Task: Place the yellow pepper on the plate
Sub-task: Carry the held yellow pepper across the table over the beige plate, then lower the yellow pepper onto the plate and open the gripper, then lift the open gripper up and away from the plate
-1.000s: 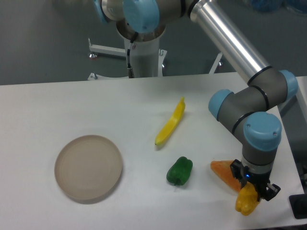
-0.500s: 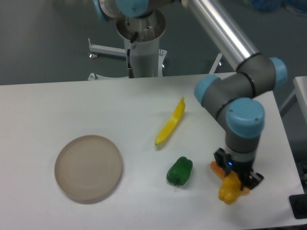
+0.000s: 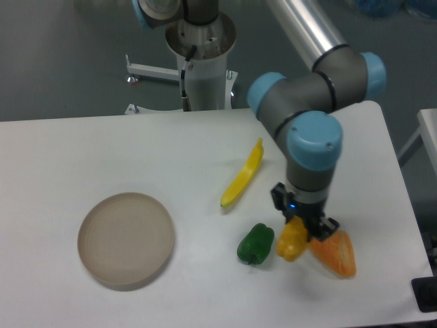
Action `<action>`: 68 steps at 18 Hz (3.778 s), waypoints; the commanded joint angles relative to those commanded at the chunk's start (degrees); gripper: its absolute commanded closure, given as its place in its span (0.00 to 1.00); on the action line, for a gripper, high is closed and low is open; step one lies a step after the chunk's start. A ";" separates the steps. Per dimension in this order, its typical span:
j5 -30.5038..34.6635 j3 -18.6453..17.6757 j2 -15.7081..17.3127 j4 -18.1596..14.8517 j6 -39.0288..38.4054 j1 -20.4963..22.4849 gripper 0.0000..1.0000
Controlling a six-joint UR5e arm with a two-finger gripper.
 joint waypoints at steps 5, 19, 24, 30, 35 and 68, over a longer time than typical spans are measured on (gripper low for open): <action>-0.09 -5.89 4.22 0.09 -5.18 -4.04 0.51; 0.18 -8.62 2.38 0.62 -24.35 -19.15 0.51; 0.44 -9.50 0.01 0.97 -27.78 -23.55 0.51; 4.04 -9.41 -2.01 1.05 -27.96 -26.63 0.51; 3.96 -9.50 -2.36 0.97 -27.43 -26.90 0.51; 3.96 -6.60 1.15 1.05 -10.66 -11.27 0.01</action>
